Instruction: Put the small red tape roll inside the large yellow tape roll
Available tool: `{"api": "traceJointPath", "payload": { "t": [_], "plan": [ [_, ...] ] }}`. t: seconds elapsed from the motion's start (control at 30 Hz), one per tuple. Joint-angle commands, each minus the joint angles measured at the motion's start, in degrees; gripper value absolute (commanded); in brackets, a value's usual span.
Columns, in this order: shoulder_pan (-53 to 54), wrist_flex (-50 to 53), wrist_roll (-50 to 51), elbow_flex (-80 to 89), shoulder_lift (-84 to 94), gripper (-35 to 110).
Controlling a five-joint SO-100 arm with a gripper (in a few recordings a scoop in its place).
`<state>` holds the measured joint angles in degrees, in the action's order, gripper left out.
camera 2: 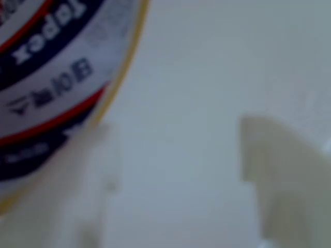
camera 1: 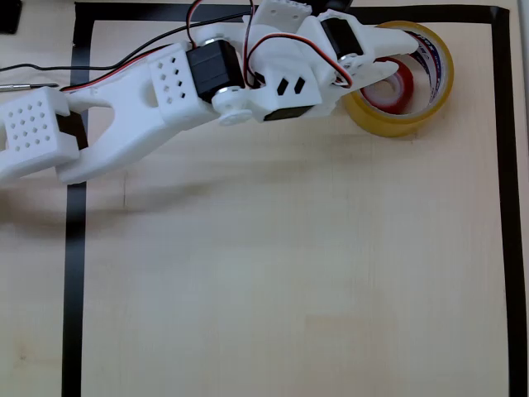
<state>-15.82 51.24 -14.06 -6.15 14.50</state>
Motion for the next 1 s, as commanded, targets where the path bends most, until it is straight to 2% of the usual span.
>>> {"api": "traceJointPath", "payload": {
  "t": [0.0,0.23,0.6,0.7,0.97],
  "plan": [
    [0.35,5.62,0.09,-7.65,12.22,11],
    [1.41,28.21,0.18,-7.73,25.22,13],
    [5.63,52.03,4.48,-7.73,38.58,7],
    [8.79,52.47,10.28,-3.96,41.48,4],
    [11.60,52.47,10.37,8.70,55.72,5]
  ]
}}
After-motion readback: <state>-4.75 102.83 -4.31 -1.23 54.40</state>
